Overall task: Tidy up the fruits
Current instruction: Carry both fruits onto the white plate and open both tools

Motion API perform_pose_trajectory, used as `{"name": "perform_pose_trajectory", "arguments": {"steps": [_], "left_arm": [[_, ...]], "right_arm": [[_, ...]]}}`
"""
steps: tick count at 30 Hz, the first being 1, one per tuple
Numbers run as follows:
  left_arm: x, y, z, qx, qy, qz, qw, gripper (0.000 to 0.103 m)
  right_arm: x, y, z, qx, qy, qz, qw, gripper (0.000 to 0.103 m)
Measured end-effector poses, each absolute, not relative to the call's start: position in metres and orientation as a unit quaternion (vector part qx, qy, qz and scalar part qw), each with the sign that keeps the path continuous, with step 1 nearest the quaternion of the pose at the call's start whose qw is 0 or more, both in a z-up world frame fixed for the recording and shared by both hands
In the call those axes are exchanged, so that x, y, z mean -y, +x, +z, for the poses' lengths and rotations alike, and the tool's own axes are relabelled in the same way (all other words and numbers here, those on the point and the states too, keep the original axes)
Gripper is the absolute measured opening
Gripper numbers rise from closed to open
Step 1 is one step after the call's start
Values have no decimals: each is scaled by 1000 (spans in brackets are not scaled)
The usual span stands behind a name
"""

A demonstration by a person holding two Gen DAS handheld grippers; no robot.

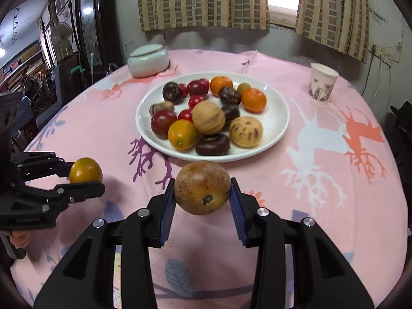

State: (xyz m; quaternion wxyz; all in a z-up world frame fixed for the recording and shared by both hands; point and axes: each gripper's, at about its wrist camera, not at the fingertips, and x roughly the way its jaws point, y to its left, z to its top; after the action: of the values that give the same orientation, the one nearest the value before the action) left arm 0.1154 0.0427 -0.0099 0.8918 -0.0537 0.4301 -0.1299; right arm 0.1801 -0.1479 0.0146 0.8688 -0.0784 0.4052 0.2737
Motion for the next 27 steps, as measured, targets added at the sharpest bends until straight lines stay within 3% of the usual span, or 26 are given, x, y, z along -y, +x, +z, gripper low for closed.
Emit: {"name": "perform_pose_trajectory", "arguments": {"steps": [6, 12, 25, 26, 27], "left_arm": [[-56, 138, 22, -404, -66, -115, 905, 41], [-51, 198, 44, -394, -58, -94, 912, 41], [-38, 279, -2, -441, -52, -56, 894, 41], [-38, 280, -3, -442, -56, -54, 894, 42], [-39, 280, -3, -439, -60, -52, 895, 54]], "right_arm": [[161, 205, 48, -358, -59, 277, 890, 41], [152, 252, 44, -357, -25, 275, 892, 41], [124, 314, 1, -418, 24, 259, 870, 43], [124, 314, 0, -421, 27, 259, 869, 43], [125, 314, 1, -420, 30, 258, 869, 44]]}}
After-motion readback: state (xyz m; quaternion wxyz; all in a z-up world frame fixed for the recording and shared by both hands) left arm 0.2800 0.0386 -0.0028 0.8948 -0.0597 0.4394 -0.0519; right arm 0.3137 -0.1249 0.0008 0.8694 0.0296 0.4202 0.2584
